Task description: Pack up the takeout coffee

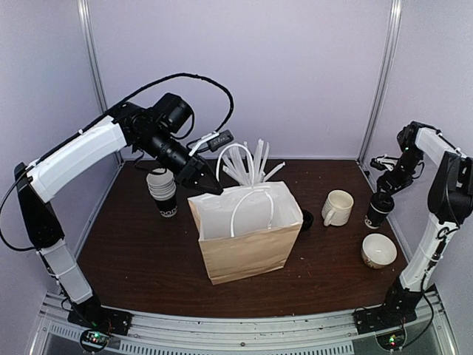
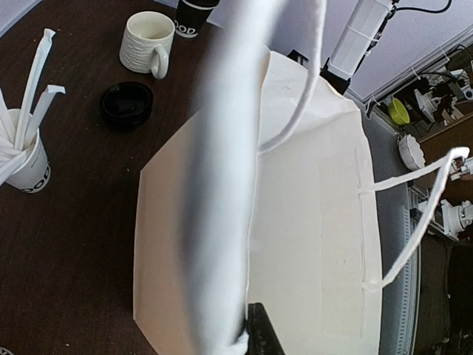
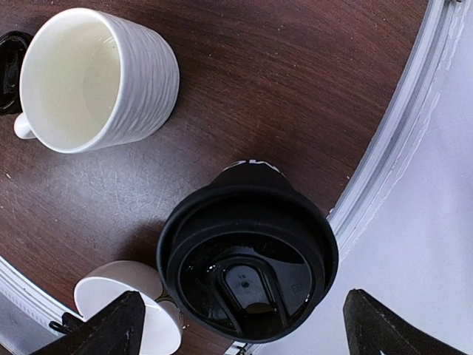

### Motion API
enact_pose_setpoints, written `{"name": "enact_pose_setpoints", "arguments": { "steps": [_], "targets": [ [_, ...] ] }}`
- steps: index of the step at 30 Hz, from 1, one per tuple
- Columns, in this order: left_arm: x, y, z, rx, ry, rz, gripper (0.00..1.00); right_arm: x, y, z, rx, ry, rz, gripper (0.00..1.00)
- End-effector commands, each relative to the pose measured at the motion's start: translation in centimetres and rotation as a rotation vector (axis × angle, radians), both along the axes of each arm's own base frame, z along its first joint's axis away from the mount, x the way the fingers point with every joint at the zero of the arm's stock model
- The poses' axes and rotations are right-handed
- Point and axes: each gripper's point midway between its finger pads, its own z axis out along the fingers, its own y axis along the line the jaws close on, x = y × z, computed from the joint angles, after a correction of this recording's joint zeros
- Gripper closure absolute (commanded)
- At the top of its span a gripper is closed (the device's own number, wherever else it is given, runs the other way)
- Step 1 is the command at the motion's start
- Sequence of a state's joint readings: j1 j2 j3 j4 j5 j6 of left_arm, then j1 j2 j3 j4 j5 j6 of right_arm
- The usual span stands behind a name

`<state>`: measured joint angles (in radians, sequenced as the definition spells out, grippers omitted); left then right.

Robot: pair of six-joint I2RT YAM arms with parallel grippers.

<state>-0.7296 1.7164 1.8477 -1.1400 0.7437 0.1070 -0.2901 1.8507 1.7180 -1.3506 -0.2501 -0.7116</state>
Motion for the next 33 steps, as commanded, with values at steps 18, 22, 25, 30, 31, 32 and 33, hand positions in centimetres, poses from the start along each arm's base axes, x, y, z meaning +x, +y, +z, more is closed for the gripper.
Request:
{"name": "enact_pose_setpoints", "arguments": {
  "steps": [18, 22, 25, 30, 31, 32, 33],
  "targets": [
    [2.2, 0.7, -0.8, 0.046, -0.08, 0.093, 0.34, 0.3, -1.0, -2.0, -0.017, 0.064, -0.003, 0.12],
    [2.0, 0.8, -0.8, 0.044, -0.081, 0.089, 0.34, 0.5, -1.2, -2.2, -0.021, 0.067, -0.007, 0.14],
    [2.0, 0.8, -0.9, 0.044, -0.08, 0.087, 0.34, 0.5, -1.2, -2.1, -0.023, 0.067, -0.009, 0.17],
    [2.1, 0.9, -0.7, 0.047, -0.09, 0.096, 0.34, 0.1, -1.0, -1.5, -0.021, 0.069, -0.011, 0.28],
    [2.3, 1.0, -0.6, 0.05, -0.099, 0.111, 0.34, 0.0, -0.9, -1.2, -0.017, 0.064, -0.012, 0.29],
    [2.6, 1.0, -0.6, 0.057, -0.103, 0.13, 0.34, -0.2, -0.7, -0.8, -0.012, 0.06, -0.013, 0.29],
    [3.0, 1.2, -0.5, 0.066, -0.106, 0.157, 0.35, -0.4, -0.5, -0.3, -0.009, 0.05, -0.015, 0.3]
  ]
}}
